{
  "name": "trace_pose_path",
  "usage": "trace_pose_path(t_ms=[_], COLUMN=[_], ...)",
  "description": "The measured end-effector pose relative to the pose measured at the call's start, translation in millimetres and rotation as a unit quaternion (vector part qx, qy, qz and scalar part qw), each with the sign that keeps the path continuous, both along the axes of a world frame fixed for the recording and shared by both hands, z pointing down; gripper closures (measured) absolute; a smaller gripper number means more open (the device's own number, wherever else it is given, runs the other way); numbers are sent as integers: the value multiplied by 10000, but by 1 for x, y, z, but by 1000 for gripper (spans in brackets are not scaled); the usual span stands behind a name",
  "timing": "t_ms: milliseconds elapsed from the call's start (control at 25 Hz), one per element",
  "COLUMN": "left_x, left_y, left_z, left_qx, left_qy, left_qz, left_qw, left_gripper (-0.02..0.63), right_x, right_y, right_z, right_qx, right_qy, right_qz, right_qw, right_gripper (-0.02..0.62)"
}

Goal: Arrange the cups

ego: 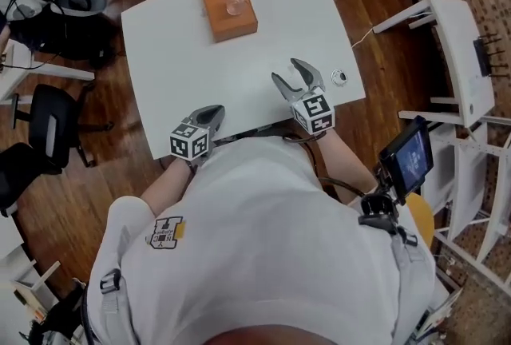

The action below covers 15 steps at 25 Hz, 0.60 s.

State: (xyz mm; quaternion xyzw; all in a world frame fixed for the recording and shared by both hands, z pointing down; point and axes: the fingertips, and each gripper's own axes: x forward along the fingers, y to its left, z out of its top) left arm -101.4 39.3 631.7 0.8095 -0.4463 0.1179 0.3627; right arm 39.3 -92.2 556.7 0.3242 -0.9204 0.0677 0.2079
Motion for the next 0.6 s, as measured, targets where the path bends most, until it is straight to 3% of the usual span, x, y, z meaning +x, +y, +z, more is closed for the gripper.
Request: trace_pose_path(t_ms=[360,600], left_x=[4,1], left_y=[7,9], left_z=[12,24], left_qx=[-140,-294], left_qy=[4,-58], left_qz=[143,191], left_qw=[9998,9994], left_gripper=[603,603], right_x=[11,14], right_y=[61,71], right_z=[59,94], right_qx=[-687,-1080], right_qy=[405,641], right_qz=[-213,-231], right_qw=[9966,9918], right_gripper=[357,402])
